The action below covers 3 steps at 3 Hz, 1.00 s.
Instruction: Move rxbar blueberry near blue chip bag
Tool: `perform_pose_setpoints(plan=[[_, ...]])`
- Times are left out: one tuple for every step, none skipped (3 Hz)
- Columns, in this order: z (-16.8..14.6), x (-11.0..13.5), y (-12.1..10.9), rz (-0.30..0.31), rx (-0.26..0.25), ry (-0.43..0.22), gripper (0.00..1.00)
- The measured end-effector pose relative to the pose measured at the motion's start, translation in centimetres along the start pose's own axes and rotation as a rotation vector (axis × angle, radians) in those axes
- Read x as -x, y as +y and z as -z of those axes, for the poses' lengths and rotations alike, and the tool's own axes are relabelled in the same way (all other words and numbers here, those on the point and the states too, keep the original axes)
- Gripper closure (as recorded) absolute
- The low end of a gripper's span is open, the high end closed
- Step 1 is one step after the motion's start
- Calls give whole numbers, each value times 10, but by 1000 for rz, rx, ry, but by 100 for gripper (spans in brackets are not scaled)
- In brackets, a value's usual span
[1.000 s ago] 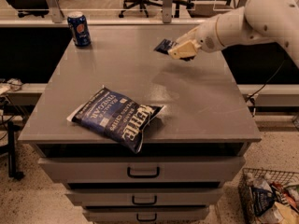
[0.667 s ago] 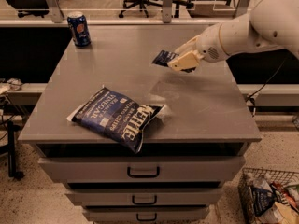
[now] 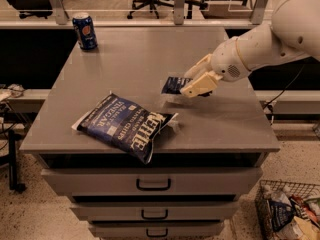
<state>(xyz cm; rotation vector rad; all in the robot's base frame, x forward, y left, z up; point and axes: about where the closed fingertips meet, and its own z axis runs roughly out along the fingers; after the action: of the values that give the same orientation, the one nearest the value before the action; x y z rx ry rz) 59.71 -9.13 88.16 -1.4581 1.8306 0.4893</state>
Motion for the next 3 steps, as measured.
perform_pose_setpoints(plan=[[-1,-3,23,25,87,19,81],[0,-4,41,41,155,32,57],[-1,-6,47,53,185,43,36]])
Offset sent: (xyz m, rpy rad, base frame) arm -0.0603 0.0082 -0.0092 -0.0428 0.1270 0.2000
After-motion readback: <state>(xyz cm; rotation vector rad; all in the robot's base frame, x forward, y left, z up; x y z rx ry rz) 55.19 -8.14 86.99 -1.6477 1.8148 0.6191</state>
